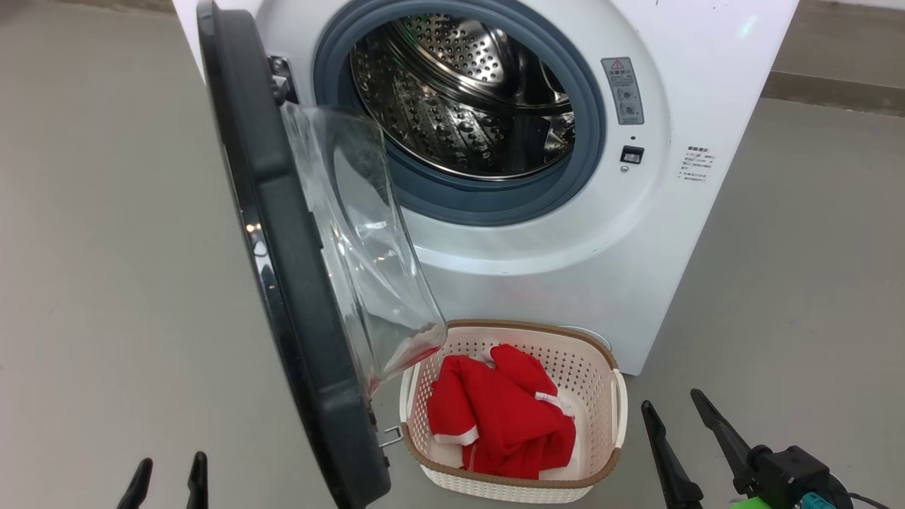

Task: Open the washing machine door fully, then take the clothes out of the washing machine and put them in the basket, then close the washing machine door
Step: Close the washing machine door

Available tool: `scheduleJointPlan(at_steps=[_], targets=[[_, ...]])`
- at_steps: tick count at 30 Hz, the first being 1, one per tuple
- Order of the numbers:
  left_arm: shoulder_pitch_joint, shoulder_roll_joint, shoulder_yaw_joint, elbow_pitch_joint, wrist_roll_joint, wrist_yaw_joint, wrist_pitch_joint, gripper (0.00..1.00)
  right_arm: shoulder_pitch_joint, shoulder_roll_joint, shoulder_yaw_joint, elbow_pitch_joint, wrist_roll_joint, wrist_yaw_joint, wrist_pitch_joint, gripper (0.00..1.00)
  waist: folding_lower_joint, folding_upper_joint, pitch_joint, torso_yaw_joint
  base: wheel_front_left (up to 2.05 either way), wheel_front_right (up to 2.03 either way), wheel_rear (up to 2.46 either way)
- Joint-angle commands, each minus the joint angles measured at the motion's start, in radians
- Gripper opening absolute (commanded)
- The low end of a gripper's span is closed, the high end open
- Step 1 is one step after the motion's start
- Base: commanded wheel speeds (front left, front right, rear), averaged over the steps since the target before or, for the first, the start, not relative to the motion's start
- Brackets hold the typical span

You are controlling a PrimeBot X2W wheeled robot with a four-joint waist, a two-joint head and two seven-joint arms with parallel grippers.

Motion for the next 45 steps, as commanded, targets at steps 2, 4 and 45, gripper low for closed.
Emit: scheduleJointPlan(at_steps=[2,4,45], targets=[[-0.009,-0.010,0.055,-0.042,0.082,-0.006,-0.012,1.00,-0.040,-0.007,0.020,-0.023,0.016,0.005,-0.006,1.00,0.0000,-0.0001,0.001,-0.005,0.00,0.00,0.00],[-0.003,-0.026,0.068,-0.050,0.132,-0.006,-0.012,1.00,-0.040,-0.007,0.021,-0.023,0.017,0.005,-0.006,1.00,0.0000,-0.0001,0.002,-0.007,0.00,0.00,0.00],[-0.070,0.050,0.008,-0.168,-0.175,-0.006,-0.012,0.00,-0.042,-0.007,0.019,-0.017,0.023,0.005,-0.006,1.00,0.0000,-0.0001,0.010,-0.018,0.00,0.00,0.00]])
